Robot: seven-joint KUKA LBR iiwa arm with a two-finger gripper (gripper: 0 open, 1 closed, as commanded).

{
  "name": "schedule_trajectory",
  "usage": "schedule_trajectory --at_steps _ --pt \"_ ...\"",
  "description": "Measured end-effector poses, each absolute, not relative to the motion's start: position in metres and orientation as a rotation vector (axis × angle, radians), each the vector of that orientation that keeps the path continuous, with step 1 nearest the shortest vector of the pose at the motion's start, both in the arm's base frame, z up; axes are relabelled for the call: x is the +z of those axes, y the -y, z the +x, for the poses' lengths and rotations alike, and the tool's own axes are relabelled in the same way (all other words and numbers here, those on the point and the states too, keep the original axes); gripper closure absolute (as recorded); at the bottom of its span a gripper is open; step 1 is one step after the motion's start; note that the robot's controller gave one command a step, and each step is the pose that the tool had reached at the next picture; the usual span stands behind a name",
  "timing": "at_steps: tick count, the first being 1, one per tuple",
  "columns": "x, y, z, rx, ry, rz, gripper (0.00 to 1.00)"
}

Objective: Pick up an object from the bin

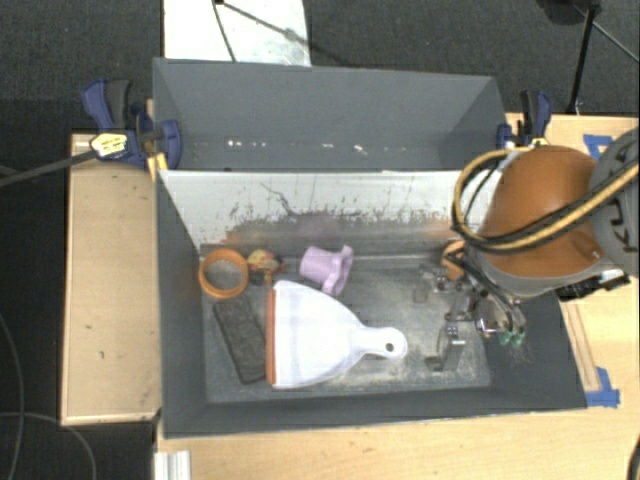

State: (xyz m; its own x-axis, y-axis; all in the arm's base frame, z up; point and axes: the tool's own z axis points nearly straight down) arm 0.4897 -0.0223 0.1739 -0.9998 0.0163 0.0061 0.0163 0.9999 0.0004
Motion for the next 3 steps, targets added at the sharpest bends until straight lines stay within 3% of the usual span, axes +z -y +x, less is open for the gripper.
schedule_trajectory --at_steps 1,3 --pt "0.178 0.022 0.492 0.0 3.144 -0.024 0.0" --pt "0.117 -0.024 0.486 0.0 3.134 0.181 0.0"
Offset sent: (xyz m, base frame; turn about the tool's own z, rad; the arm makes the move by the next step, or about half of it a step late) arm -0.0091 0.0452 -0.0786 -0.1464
